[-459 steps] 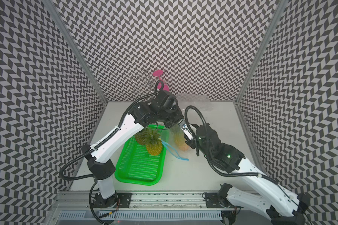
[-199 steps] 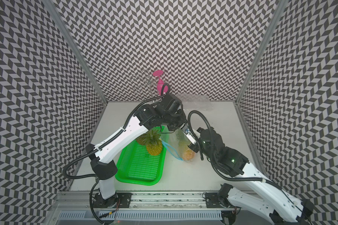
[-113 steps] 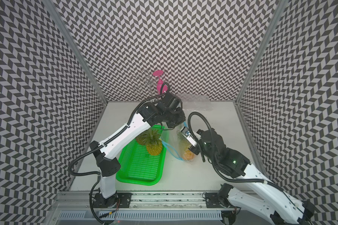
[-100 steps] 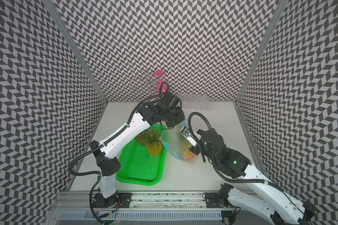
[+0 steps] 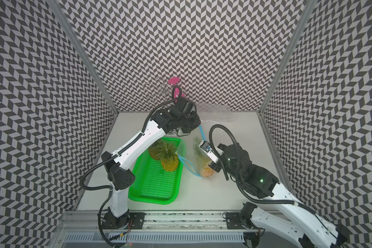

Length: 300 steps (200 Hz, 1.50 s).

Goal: Open the zip-top bag and take out the pineapple
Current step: Unzip the zipper on the zipper food storage bag, then open the zipper of the food storage bag at the center of the board.

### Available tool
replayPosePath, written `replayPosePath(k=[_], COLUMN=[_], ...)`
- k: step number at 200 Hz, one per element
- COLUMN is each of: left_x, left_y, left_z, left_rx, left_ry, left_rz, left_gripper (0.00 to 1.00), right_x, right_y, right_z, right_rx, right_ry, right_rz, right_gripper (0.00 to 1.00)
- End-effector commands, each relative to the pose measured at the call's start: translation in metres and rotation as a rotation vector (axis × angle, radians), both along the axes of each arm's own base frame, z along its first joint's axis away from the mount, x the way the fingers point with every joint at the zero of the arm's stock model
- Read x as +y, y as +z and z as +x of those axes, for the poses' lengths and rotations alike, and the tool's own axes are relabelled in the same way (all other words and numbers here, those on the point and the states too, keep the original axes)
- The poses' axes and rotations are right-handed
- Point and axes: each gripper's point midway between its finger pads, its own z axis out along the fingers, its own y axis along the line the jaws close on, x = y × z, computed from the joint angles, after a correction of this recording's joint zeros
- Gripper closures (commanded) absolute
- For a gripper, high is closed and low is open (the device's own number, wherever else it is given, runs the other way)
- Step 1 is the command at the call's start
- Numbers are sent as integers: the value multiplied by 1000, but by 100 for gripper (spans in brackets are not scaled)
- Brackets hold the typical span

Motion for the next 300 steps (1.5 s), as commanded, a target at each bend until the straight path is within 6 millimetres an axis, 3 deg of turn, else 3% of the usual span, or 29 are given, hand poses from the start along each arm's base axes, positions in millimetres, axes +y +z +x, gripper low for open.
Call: replayPosePath(k=[1,60,95,126,149,204,239,277,282,300], left_x=[28,39,40,33,32,36,43,19,17,15], left_y=[1,11,7,17,26,34,49,48,47,46], left_z=[54,74,76,72,59,0,-18,-40,-43,-49], left_rx=[-115,-166,-165,-172,-147,-31,-31,30,36,40], left_ry=[133,160,157,125,95,31,28,-62,-67,-62], left_rz=[24,9,21,-21,-61,-134,-200,-253,-253,-239], left_gripper=[100,100,100,100,100,100,100,100,100,100], right_x=[6,3,2,-2,-7,-5,-16,-14,-14,-20], right_y=[28,26,26,24,27,19,14,13,16,34], right_z=[-17,-20,-21,-20,-15,5,16,19,19,14], right_rx=[-38,-30,-30,-23,-21,53,88,135,139,167], right_ry=[82,81,78,55,3,-117,-182,-169,-173,-193], right_rz=[94,98,106,108,137,254,308,307,309,350], right_gripper=[100,100,100,100,100,100,100,100,96,64])
